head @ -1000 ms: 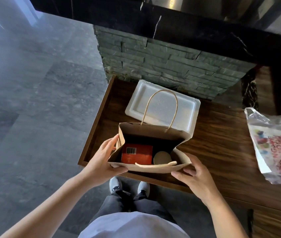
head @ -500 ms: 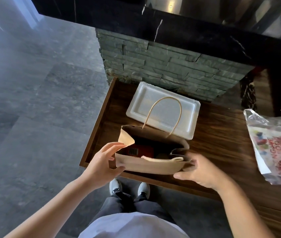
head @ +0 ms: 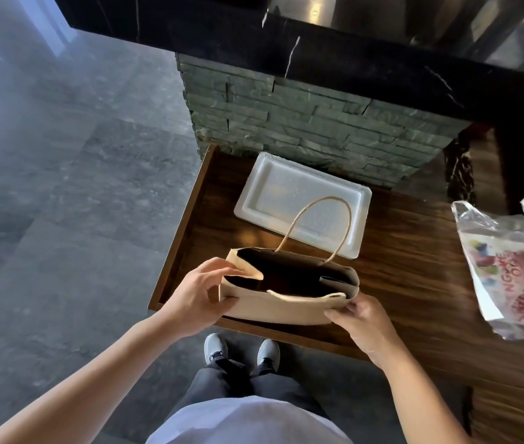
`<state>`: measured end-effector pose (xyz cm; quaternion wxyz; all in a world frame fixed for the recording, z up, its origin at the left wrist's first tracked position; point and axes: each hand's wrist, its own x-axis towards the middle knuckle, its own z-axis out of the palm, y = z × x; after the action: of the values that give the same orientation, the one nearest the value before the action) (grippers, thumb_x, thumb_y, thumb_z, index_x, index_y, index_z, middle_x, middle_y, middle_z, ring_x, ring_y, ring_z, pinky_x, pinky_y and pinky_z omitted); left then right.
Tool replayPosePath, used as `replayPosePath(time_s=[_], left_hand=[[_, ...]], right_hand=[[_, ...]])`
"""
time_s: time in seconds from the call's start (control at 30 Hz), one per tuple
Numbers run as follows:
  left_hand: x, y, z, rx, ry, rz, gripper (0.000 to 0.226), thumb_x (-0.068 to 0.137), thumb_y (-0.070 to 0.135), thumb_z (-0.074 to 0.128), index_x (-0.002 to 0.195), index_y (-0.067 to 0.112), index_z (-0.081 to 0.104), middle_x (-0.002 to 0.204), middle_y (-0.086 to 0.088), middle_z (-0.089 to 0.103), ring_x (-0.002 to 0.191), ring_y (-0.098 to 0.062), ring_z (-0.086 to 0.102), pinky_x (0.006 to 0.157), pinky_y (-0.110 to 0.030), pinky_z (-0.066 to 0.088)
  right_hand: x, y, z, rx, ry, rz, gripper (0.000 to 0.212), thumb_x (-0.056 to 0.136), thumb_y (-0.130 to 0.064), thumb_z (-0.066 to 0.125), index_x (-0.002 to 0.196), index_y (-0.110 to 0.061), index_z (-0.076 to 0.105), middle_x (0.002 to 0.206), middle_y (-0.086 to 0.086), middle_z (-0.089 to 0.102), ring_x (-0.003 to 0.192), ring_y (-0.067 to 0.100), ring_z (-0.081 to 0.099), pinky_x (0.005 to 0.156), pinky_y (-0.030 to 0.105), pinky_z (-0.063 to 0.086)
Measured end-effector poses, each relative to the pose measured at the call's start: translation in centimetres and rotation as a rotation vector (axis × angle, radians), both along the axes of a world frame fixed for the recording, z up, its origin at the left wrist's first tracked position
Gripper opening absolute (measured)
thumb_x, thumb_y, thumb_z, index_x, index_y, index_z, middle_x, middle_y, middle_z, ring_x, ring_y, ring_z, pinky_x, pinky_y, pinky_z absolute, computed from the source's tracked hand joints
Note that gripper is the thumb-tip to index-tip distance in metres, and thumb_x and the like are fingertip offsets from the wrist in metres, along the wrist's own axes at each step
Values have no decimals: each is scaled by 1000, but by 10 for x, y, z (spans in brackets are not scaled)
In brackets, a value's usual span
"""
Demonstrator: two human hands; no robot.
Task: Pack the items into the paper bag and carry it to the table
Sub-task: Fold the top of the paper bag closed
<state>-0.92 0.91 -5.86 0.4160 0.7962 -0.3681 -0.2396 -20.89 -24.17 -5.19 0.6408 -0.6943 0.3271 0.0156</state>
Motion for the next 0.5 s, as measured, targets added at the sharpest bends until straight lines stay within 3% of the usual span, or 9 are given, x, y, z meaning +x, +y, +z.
replayPosePath(time_s=[0.07, 0.17, 0.23, 0.27, 0.37, 0.43, 0.5], left_hand=[[5, 1, 4, -21, -114, -27, 48, 73, 20, 84, 113, 42, 69, 137, 14, 46, 125, -11, 49, 93, -25, 48], [14, 0, 15, 3, -108, 3, 57, 65, 33, 87, 114, 48, 62, 153, 20, 30, 137, -1, 33, 99, -22, 41], [23, 0, 18, 54, 53, -11, 73, 59, 45, 87, 124, 47, 52, 148, 25, 37, 134, 4, 37, 102, -29, 45], [29, 1, 18, 47, 226, -43, 81, 59, 46, 87, 130, 45, 48, 145, 23, 44, 133, 1, 41, 104, -35, 45], [48, 10, 15, -89, 763, -81, 77, 68, 49, 82, 137, 38, 49, 146, 11, 51, 135, -14, 46, 108, -46, 39], [56, 12, 11, -104, 868, 2, 65, 75, 54, 74, 135, 41, 53, 144, 11, 54, 133, -17, 49, 107, -48, 40], [57, 5, 7, -62, 780, 40, 45, 84, 43, 68, 127, 49, 58, 136, 19, 60, 128, -11, 53, 104, -41, 44]], right_hand=[[-4, -2, 1, -9, -34, -25, 46, 79, -2, 76, 102, -40, 74, 105, -9, 76, 103, 6, 68, 82, 16, 53], [-8, -7, 5, -12, -74, -132, 50, 72, -2, 81, 112, -30, 70, 110, -5, 73, 106, 11, 67, 83, 22, 56], [-7, -12, 8, -13, -73, -181, 63, 68, 0, 84, 118, -31, 62, 115, -12, 68, 109, 5, 63, 81, 22, 57], [-7, -16, 9, 14, -94, -156, 67, 68, 2, 83, 121, -32, 59, 120, -13, 65, 113, 4, 61, 84, 25, 57], [-14, -34, 12, 391, -245, -80, 68, 75, 2, 70, 136, -23, 52, 141, 3, 56, 130, 19, 52, 103, 46, 47], [-15, -42, 14, 538, -269, -103, 61, 78, -5, 65, 136, -21, 54, 144, 7, 53, 131, 22, 51, 102, 52, 46], [-9, -42, 12, 408, -197, -133, 50, 77, -27, 74, 126, -28, 64, 138, 4, 59, 125, 19, 57, 95, 40, 49]])
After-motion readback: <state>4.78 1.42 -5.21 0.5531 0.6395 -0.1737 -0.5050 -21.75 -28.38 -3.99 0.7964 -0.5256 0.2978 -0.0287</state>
